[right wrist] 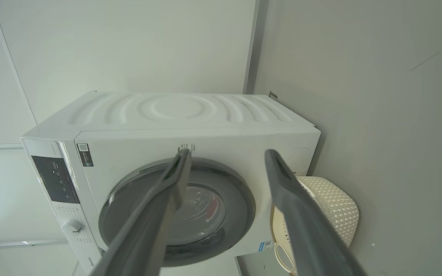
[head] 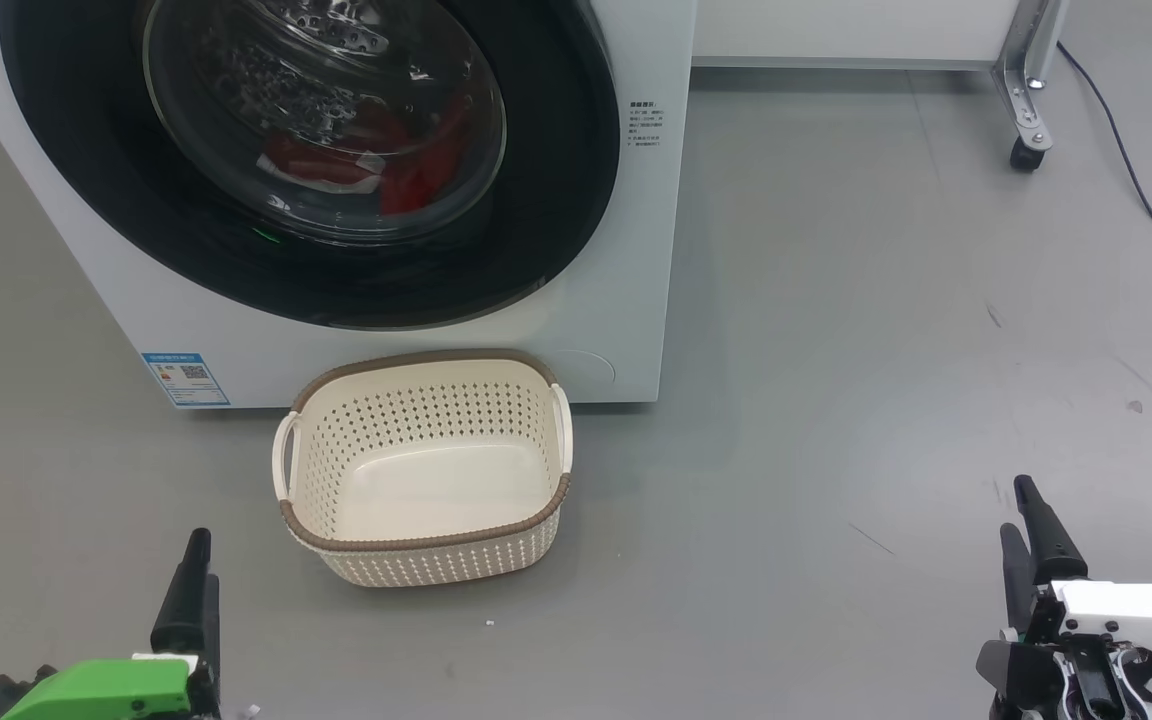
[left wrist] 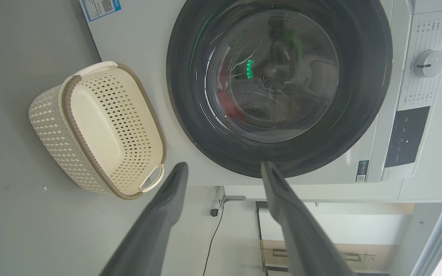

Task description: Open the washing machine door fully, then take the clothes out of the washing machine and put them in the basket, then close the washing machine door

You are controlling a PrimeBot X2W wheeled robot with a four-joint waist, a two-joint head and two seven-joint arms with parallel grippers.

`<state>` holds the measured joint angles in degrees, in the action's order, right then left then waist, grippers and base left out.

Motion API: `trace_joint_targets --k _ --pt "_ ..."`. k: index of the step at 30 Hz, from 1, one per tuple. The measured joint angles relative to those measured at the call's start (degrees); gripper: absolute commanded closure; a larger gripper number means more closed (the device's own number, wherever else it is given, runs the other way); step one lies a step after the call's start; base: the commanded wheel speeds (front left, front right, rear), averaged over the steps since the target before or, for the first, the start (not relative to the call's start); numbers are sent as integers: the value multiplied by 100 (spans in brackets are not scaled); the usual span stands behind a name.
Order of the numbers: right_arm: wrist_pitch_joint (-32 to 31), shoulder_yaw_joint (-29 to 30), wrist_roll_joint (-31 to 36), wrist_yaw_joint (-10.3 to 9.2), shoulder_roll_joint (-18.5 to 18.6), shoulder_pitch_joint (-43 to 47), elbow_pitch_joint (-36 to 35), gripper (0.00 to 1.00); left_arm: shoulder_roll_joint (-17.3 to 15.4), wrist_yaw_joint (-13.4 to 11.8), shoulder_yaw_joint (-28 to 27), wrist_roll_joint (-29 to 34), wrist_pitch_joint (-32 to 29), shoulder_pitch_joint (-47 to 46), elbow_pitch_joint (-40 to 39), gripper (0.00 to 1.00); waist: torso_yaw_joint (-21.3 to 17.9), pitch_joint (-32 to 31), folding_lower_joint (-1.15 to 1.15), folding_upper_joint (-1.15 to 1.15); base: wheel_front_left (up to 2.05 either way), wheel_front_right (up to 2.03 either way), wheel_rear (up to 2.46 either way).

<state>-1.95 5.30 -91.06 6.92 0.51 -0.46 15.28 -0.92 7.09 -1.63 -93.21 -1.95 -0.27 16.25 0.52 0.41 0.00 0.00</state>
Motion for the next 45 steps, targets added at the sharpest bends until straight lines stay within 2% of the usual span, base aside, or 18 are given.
trace_joint_targets --k 23,36,43,45 --pt "445 127 569 0 35 -13 -709 0 -11 0 207 643 463 -63 -622 0 79 -9 0 0 0 0 0" --pt "691 26 1115 1 63 -23 -1144 0 -22 0 232 1036 712 -102 -1055 0 131 -41 0 0 0 0 0" --pt "843 -22 1439 1 82 -23 -1377 0 -62 1 342 1662 868 -138 -1319 0 154 -73 0 0 0 0 0" --pt "891 -10 1771 1 83 -21 -1391 0 -102 1 361 1836 913 -148 -1358 0 159 -78 0 0 0 0 0"
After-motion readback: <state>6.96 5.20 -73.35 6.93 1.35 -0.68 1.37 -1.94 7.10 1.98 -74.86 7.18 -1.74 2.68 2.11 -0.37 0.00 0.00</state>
